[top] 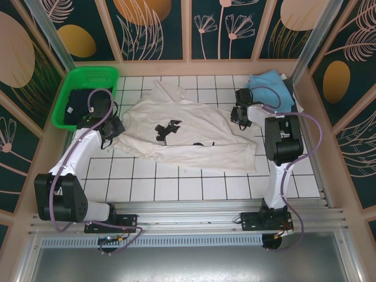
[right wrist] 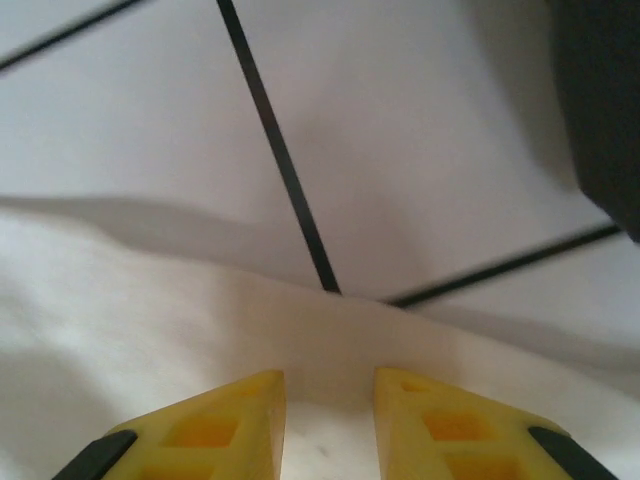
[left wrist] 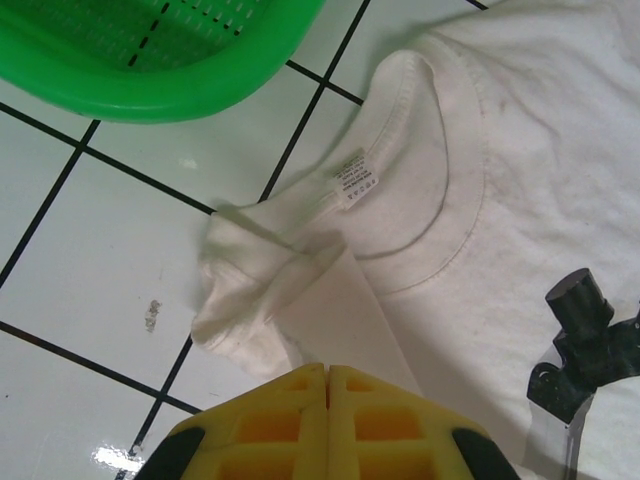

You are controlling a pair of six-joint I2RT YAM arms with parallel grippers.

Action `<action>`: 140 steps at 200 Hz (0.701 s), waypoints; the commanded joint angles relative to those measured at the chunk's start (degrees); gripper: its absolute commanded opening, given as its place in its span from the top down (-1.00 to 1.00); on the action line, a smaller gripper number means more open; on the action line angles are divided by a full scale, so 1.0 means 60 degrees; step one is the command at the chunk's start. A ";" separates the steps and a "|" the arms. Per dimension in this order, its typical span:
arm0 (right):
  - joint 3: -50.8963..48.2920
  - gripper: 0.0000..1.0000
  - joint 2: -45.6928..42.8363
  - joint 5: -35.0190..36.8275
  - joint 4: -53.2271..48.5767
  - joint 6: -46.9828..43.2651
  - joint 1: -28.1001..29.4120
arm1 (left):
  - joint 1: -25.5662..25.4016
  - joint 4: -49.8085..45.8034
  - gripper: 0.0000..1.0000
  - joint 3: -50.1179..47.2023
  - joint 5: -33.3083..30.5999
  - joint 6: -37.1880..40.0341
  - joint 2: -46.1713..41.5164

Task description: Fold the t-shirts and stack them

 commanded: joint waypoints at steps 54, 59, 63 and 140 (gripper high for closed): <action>0.4488 0.44 0.3253 -0.1114 -0.1050 -0.0295 -0.0120 | 0.0069 -0.0609 1.00 0.0499 -0.1812 0.0123 0.0157; 0.4935 0.45 0.3429 -0.1298 -0.1122 -0.0327 -0.0120 | 0.0069 -0.0694 1.00 0.0493 -0.1949 0.0066 0.0098; 0.5352 0.45 0.3645 -0.1459 -0.1215 -0.0354 -0.0109 | 0.0068 -0.0764 1.00 0.0484 -0.2043 0.0023 0.0034; 1.0607 0.49 0.5217 -0.2208 -0.3312 -0.0828 0.0028 | 0.0097 -0.1555 1.00 0.0114 -0.2387 -0.0619 -0.1128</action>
